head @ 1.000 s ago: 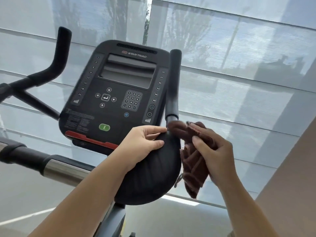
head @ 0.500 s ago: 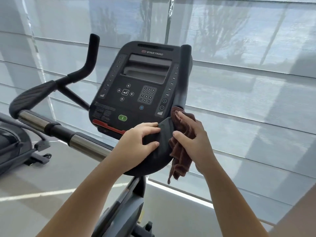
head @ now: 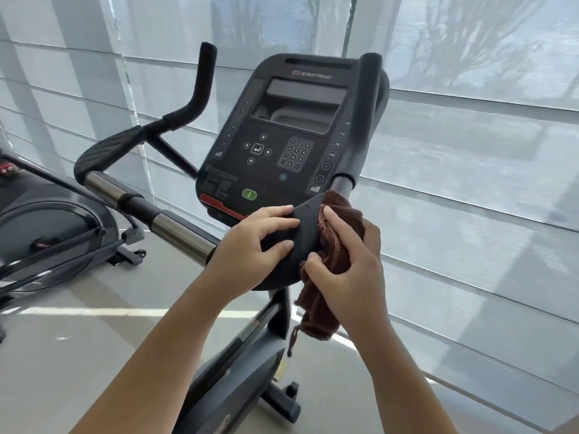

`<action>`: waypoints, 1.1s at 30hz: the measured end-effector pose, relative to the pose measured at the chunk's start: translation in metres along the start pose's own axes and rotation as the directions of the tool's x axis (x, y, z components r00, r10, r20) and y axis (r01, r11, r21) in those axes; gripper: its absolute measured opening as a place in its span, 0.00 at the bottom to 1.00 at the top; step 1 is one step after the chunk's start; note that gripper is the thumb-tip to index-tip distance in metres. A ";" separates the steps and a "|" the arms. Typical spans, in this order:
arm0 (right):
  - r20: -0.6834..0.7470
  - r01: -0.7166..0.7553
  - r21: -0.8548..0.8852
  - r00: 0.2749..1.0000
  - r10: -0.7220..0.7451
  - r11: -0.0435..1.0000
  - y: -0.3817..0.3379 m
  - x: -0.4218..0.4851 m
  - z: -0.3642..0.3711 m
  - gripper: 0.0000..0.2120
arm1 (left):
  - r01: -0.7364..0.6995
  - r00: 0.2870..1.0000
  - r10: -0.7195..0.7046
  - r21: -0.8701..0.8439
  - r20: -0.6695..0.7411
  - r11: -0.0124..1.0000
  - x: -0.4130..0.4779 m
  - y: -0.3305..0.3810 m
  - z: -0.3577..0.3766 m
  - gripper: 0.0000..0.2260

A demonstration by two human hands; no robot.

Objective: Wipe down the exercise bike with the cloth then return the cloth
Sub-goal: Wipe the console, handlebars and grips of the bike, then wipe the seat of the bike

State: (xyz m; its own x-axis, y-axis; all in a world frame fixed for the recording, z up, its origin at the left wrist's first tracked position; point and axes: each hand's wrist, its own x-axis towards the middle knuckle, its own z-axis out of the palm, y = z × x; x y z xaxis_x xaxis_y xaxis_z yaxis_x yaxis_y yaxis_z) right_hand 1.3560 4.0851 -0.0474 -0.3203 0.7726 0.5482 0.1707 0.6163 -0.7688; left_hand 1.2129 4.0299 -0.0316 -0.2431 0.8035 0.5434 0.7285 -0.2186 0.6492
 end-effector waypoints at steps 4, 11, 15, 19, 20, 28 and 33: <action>0.019 -0.020 -0.048 1.000 0.021 0.999 -0.006 -0.005 -0.001 0.28 | -0.003 1.000 0.004 0.008 -0.028 1.000 -0.005 0.004 0.000 0.15; -0.043 -0.032 -0.146 0.999 0.026 0.989 -0.019 -0.024 0.014 0.30 | -0.041 0.982 0.051 0.063 -0.180 0.997 -0.055 0.001 -0.013 0.17; -0.099 -0.044 -0.268 0.995 0.018 0.962 -0.029 -0.043 0.029 0.30 | -0.047 0.980 0.077 0.159 -0.184 0.986 -0.094 -0.008 -0.034 0.17; -0.099 -0.038 -0.383 0.995 0.000 0.923 -0.047 -0.072 0.052 0.29 | 0.018 0.985 0.014 0.186 -0.171 0.982 -0.138 -0.021 -0.061 0.16; -0.090 -0.021 -0.383 0.996 -0.015 0.923 -0.051 -0.081 0.058 0.29 | 0.031 0.986 0.001 0.189 -0.167 0.981 -0.149 -0.024 -0.068 0.16; 0.093 -0.033 -0.050 0.995 0.037 0.998 -0.080 -0.160 0.122 0.28 | 0.174 0.975 -0.118 0.318 -0.188 0.932 -0.237 -0.060 -0.119 0.16; 0.227 -0.092 0.013 0.970 0.086 0.996 -0.087 -0.193 0.162 0.28 | 0.283 0.953 -0.210 0.398 -0.216 0.873 -0.296 -0.088 -0.151 0.16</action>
State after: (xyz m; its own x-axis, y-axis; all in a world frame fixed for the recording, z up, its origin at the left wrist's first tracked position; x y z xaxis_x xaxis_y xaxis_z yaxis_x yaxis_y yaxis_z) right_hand 1.2518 3.8581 -0.1399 -0.5074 0.7680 0.3907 0.1873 0.5409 -0.8200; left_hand 1.1244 3.7274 -0.1692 -0.5234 0.6925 0.4964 0.8218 0.2564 0.5088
